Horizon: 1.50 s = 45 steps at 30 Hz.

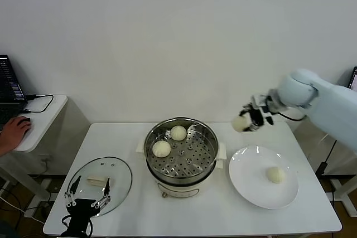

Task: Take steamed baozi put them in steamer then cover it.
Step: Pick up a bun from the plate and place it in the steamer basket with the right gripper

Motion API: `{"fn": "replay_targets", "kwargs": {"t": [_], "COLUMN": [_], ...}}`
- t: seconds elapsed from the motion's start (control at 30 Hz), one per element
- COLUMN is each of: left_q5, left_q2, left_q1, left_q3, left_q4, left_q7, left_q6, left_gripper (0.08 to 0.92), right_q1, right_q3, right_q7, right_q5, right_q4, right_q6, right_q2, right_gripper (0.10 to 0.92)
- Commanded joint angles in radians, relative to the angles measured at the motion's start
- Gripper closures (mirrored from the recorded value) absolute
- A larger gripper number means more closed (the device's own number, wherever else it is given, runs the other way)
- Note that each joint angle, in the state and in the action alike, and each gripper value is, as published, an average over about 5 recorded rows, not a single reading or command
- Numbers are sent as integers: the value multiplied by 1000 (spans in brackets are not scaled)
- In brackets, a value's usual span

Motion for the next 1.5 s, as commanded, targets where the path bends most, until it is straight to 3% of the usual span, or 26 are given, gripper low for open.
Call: {"fn": "replay_targets", "kwargs": {"t": [0.03,0.2,0.67,1.5], "left_q5": [-12,-20,-22,-20], "left_q2": [3,0,-11,-24], "left_q1": [4,10,11,10], "left_q3": [-16,-33,-38,-28], "left_q4": [4,3,3,5], "left_q7": [0,0,-1,-3], "left_q6": [0,0,-1,-7], "left_gripper": [177,177,177,177], "right_q1": [130,100,84,81], "right_q3": [-139,-209,-328,-376], "right_q7": [29,28,72,38], "right_q5": [119,102,-148,-222], "right_q4": [-30,-36,-14,48], "right_q6": [48,175,424,530], "right_q2": [292,367,429,445], "right_gripper": [449,447,381,366]}}
